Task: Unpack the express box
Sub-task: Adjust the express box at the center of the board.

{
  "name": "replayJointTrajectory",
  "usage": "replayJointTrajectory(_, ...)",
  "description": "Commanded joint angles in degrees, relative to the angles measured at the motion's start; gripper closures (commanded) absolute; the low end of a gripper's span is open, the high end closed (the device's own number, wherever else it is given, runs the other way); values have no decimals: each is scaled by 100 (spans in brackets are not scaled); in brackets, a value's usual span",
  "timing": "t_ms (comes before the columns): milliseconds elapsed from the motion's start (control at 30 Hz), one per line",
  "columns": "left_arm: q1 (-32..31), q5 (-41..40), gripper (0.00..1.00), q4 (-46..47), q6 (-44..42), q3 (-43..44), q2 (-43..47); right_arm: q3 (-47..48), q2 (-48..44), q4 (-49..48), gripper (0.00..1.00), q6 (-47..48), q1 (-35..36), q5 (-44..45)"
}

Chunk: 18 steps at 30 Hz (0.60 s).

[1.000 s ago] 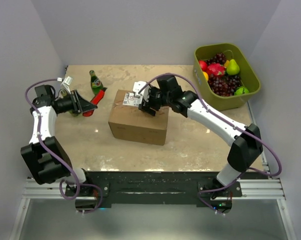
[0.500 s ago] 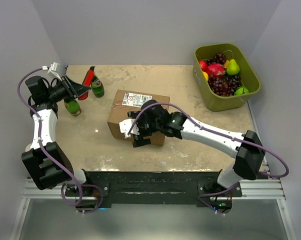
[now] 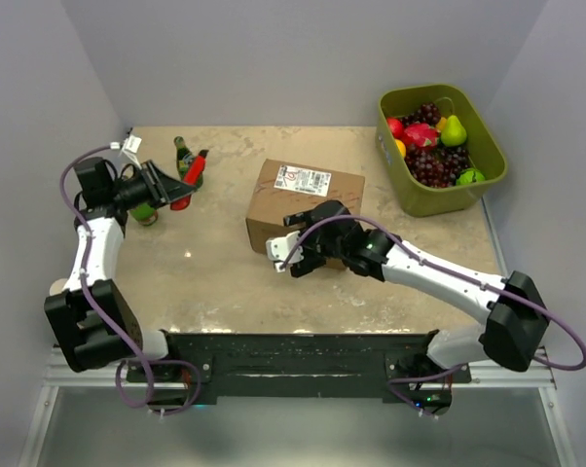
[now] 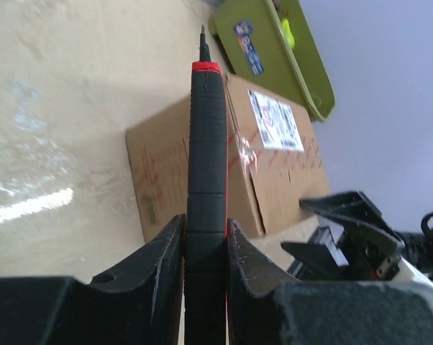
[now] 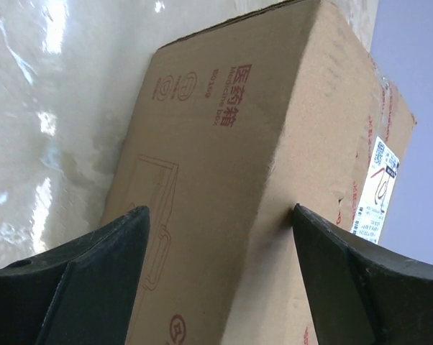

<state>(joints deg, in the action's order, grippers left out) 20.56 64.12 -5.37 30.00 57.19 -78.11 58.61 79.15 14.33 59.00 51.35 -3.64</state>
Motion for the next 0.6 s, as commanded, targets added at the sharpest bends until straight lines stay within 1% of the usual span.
replayJointTrajectory(0,-639,303,100,-875,-494,152,-72,324,-268,1378,13,182,-387,-440)
replayJointTrajectory(33,-858,321,100,-1052,-591,248,-160,892,-426,1510,11,-114,-450,-1236)
replayJointTrajectory(100,-1000,329,100,-1578,-898,687,-475,1527,-375,1503,8,-624,-486,-1673)
replayJointTrajectory(133,-1044,347,100,-1642,-934,819,-582,2148,-192,1512,8,-1097,-495,-1806)
replayJointTrajectory(167,-1097,373,100,-1643,-917,1020,-679,2416,-68,1477,8,-1328,-477,-1903)
replayJointTrajectory(200,-1106,382,100,-1739,-917,1118,-897,2601,46,1363,8,-1565,-486,-1834)
replayJointTrajectory(233,-1106,452,100,-1792,-917,1215,-1012,2733,152,1171,8,-2098,-495,-1642)
replayJointTrajectory(267,-1106,505,100,-1862,-995,1433,-1135,2770,423,621,7,-2434,-573,-1048)
replayJointTrajectory(300,-1106,557,100,-2220,-1118,1583,-1380,2909,582,398,6,-2751,-704,-886)
replayJointTrajectory(333,-1098,645,100,-2415,-1267,1741,-1470,3050,810,73,6,-3398,-871,-719)
replayJointTrajectory(367,-1080,655,100,-2573,-1495,2021,-1549,3251,1264,-8,6,-3735,-1229,-517)
replayJointTrajectory(400,-1063,646,100,-2662,-1532,2103,-1585,3749,1574,-52,6,-4034,-1407,-472)
replayJointTrajectory(433,-1010,533,100,-2645,-1497,2138,-1559,4033,1855,8,7,-4342,-1531,-436)
replayJointTrajectory(467,-966,462,100,-2602,-1445,2112,-1524,4357,2450,96,7,-4388,-1680,-375)
replayJointTrajectory(500,-914,418,100,-2488,-1392,2051,-1428,5022,2725,192,7,-4476,-1768,-514)
replayJointTrajectory(567,-773,365,100,-2452,-1304,1840,-1357,5667,3314,535,10,-4468,-1909,-656)
